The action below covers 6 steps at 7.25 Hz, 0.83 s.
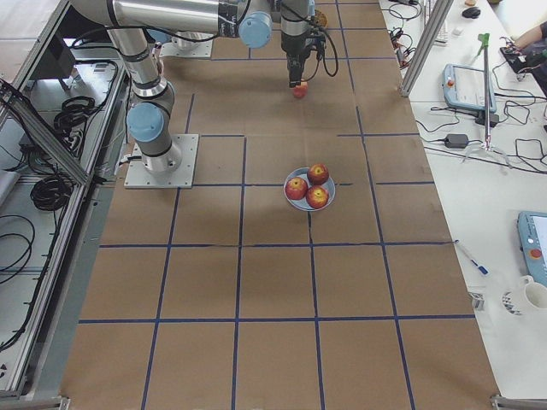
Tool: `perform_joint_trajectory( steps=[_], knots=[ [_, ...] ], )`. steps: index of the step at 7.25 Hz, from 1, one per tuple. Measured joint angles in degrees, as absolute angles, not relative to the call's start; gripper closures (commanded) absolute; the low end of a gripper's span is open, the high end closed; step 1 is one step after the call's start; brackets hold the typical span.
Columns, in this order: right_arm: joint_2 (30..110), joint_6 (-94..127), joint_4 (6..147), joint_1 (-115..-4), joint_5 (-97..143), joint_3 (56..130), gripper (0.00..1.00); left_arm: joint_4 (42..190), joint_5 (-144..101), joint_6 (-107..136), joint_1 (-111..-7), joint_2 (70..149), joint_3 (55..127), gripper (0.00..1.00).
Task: Transfer apple from basket to plate
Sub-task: 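Set the apple down on the table and retract the left gripper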
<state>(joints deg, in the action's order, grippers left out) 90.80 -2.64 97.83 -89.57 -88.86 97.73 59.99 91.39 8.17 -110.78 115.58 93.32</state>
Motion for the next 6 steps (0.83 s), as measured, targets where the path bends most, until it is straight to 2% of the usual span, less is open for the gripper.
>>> perform_joint_trajectory(
  steps=[4, 6],
  knots=[
    [90.88, -2.14, 98.29, -90.1, -89.22, 97.34, 0.0, 87.89, 91.03, -6.9, -96.71, 88.91, 94.14, 0.01],
    [89.63, -0.03, 98.68, -91.78, -88.95, 96.02, 0.0, 92.62, 91.23, -8.4, -94.58, 81.75, 96.84, 0.01]
  ],
)
